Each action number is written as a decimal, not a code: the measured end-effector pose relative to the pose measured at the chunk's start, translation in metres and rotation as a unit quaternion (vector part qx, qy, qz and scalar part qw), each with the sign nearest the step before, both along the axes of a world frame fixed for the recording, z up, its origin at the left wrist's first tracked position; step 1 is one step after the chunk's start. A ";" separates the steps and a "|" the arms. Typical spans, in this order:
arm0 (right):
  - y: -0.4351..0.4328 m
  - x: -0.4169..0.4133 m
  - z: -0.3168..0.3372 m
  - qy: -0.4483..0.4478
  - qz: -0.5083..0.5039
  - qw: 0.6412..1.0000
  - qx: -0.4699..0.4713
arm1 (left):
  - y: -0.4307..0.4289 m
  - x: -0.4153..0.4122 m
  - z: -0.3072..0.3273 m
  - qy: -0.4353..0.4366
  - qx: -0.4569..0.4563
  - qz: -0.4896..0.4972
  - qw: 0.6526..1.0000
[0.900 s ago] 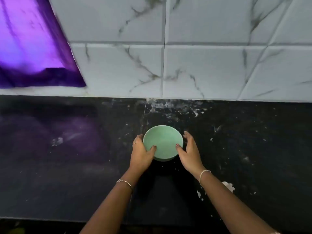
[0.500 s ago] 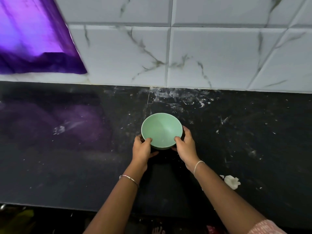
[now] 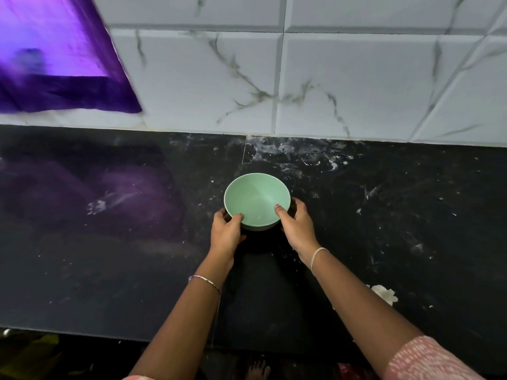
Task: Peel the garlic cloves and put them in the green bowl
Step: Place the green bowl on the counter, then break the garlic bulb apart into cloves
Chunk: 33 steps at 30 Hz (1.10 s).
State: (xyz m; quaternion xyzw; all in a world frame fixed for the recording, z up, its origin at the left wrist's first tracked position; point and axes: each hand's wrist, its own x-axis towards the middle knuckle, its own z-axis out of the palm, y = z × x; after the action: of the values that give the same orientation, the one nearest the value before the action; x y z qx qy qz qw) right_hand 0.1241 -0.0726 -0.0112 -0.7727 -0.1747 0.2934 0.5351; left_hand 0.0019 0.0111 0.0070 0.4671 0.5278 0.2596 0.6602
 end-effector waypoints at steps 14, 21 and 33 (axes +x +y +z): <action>-0.132 0.011 0.009 -0.273 0.008 0.961 -0.040 | -0.074 -0.003 -0.014 0.117 0.217 0.054 0.968; -0.198 0.009 0.004 -0.330 0.017 0.943 -0.038 | -0.128 0.005 -0.027 0.098 0.244 -0.226 0.938; -0.249 0.014 -0.024 -0.283 0.015 0.955 -0.084 | -0.151 0.015 -0.037 0.138 0.305 -0.346 0.876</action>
State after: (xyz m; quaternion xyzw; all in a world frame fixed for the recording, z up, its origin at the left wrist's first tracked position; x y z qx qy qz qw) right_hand 0.1380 -0.3217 -0.0356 -0.8634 -0.3053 0.0844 0.3928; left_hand 0.0174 -0.1402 -0.0300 0.8292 0.3127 0.0959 0.4532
